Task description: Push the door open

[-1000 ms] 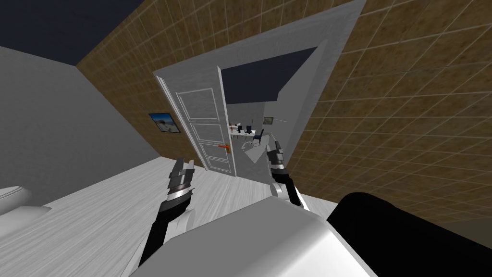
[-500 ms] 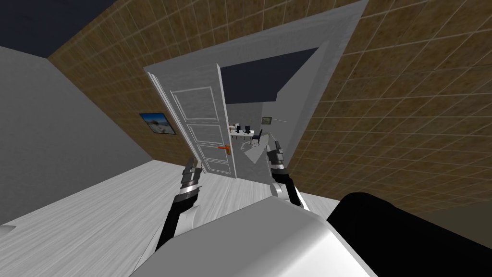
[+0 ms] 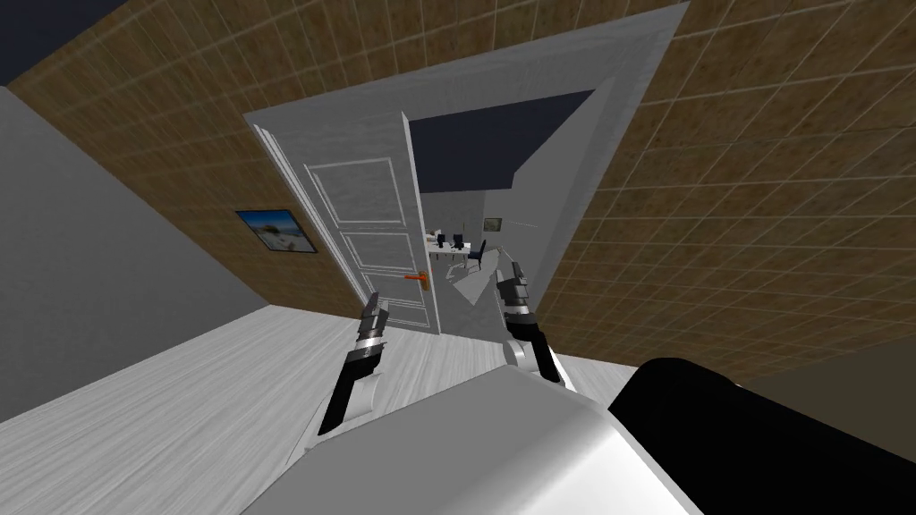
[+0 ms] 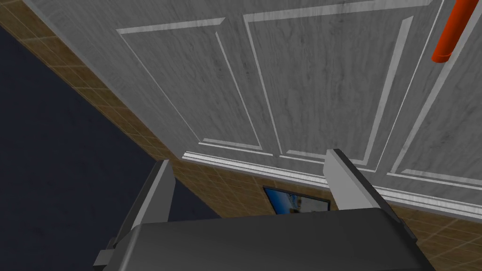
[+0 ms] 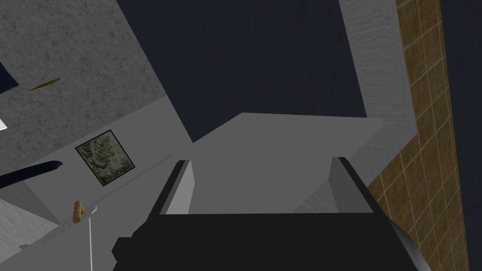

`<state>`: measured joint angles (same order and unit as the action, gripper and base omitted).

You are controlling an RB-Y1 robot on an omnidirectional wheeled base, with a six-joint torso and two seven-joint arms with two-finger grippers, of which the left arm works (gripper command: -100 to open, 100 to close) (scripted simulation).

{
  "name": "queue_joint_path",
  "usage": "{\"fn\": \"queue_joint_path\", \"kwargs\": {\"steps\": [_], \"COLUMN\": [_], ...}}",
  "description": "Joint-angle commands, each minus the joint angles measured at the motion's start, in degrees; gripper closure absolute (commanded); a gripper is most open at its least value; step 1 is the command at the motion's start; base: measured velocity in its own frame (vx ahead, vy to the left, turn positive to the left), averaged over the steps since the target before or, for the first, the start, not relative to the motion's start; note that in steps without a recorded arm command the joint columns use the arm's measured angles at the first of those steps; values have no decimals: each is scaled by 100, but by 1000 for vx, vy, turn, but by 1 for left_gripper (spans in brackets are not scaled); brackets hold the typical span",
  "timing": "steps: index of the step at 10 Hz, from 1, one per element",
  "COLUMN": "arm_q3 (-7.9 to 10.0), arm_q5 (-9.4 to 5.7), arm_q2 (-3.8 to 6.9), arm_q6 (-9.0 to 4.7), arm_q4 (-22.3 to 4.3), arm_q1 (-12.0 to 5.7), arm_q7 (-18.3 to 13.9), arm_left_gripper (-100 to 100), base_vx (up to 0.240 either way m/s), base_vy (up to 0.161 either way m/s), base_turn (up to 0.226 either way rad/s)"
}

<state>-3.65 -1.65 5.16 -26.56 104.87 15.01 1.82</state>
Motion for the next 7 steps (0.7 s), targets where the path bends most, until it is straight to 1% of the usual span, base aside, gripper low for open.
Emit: {"fn": "queue_joint_path", "kwargs": {"steps": [1,5,6,7], "arm_q3": [-100,-328,-384,-384], "arm_q5": [-6,-12,-14,-14], "arm_q2": [37,90,103,103], "arm_q6": [98,371,438,438], "arm_q4": [-278,-1015,-1160,-1196], "arm_q1": [-114,-515,-613,-613], "arm_q7": [-87,-262,-304,-304], "arm_left_gripper": [-100,-100,-100,-100], "base_vx": [88,87,80,51], "base_vy": [104,109,86,65], "base_turn": [-137,-102,-118,-41]}}
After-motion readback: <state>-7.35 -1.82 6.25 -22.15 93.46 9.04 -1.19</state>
